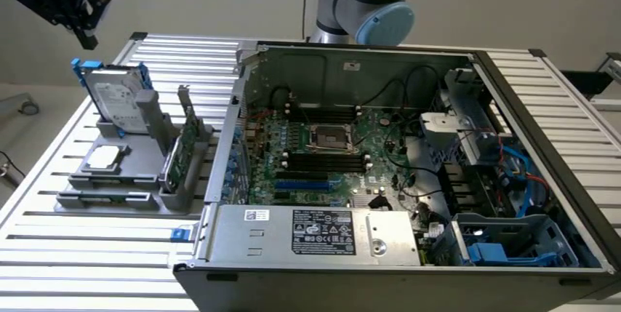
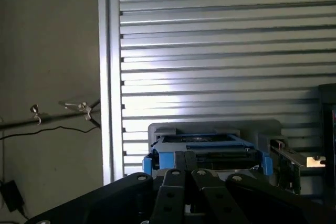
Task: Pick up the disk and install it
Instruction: 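Pick up the disk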
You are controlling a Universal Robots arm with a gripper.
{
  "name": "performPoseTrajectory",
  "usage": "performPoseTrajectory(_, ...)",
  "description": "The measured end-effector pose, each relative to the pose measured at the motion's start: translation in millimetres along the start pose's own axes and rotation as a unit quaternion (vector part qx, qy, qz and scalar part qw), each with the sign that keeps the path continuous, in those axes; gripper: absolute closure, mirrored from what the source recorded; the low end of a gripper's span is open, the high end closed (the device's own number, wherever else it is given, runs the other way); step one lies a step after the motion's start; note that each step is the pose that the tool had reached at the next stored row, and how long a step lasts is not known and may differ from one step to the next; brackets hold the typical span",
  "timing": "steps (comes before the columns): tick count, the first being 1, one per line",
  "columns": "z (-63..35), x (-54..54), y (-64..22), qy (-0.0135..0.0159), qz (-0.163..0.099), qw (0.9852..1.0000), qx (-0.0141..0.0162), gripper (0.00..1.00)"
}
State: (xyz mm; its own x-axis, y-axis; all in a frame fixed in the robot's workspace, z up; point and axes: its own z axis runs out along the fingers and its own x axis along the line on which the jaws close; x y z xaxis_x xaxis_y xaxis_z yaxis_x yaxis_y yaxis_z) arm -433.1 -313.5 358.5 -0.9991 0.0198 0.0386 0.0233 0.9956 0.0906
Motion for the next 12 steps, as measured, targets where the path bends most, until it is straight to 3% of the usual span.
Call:
performPoseTrajectory(6, 0.0, 0.0, 0.0, 0.0050, -0.055, 0.9985, 0.0021, 0.89)
performPoseTrajectory(12, 0.0, 0.0, 0.0, 0.0099, -0.109, 0.9940, 0.0042, 0.89)
